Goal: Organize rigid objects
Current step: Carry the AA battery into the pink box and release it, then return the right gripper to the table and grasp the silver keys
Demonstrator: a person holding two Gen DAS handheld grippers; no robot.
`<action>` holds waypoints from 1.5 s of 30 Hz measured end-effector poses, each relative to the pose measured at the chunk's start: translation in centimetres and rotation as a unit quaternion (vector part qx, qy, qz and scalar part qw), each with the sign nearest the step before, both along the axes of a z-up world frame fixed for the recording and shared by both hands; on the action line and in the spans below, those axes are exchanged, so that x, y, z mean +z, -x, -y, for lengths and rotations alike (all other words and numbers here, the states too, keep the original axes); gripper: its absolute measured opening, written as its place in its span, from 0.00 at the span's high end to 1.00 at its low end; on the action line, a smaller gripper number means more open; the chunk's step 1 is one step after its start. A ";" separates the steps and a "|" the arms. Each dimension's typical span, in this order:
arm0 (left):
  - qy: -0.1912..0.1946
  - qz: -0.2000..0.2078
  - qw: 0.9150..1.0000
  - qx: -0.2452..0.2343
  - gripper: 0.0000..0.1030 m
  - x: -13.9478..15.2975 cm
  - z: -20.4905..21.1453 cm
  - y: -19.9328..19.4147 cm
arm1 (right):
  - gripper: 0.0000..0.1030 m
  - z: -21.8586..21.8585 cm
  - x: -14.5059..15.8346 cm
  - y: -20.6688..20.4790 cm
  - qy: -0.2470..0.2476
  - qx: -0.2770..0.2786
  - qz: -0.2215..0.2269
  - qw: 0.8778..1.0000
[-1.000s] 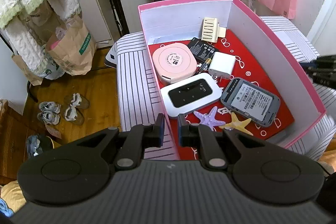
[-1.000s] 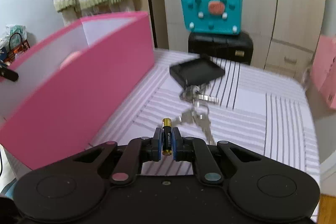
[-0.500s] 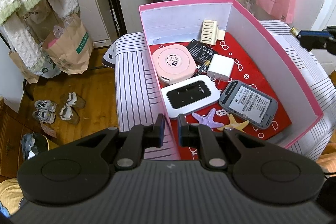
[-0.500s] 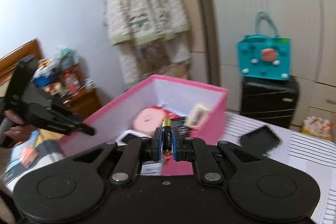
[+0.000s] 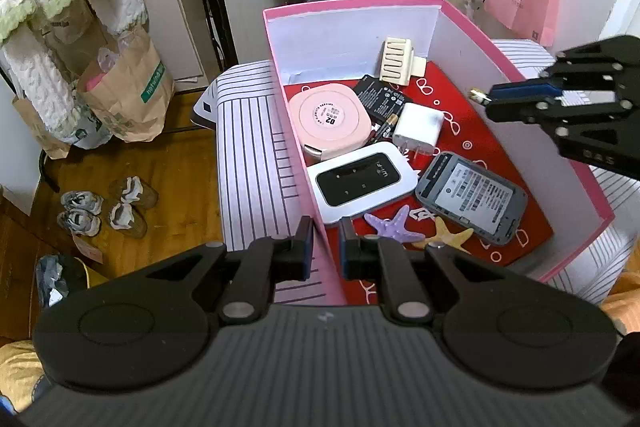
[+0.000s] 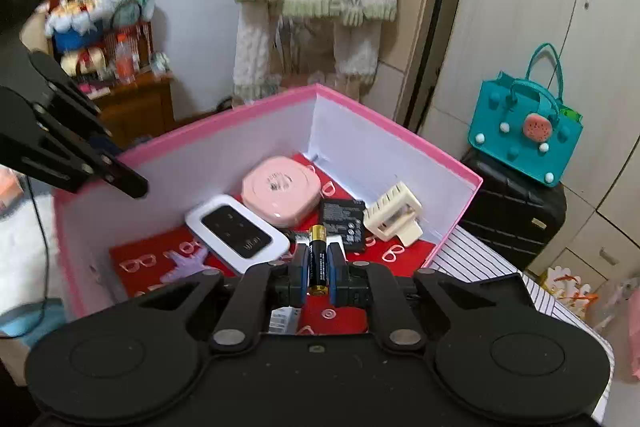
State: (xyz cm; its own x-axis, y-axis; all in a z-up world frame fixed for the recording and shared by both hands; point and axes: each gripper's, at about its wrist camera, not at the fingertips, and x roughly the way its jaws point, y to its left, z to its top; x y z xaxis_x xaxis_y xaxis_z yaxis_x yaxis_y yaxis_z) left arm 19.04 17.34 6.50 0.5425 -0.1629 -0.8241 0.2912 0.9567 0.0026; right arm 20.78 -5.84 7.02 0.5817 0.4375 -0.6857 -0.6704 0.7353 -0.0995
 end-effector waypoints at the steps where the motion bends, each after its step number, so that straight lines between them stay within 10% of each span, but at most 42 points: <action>1: 0.000 -0.001 1.000 0.000 0.89 -0.1 0.0 0.0 | 0.88 -0.3 -0.2 -0.1 0.016 -0.001 0.006 1.000; 9: 0.008 -0.002 1.000 0.004 0.89 -0.2 -0.3 0.0 | 0.88 -0.5 -0.7 -0.7 0.050 0.005 0.001 0.999; 23: 0.016 -0.004 1.000 0.017 0.89 -0.1 -0.3 -0.3 | 0.70 9.8 3.1 -1.4 -0.117 -0.121 -0.016 0.986; 32: 0.019 -0.006 0.999 0.032 0.89 -0.2 -0.3 -0.5 | 0.57 17.3 -1.9 -3.3 -0.139 -0.224 -0.072 0.962; 45: 0.000 -0.009 0.999 0.045 0.89 -0.1 0.5 -0.9 | 0.54 15.9 -9.3 -5.5 -0.084 -0.208 -0.129 0.966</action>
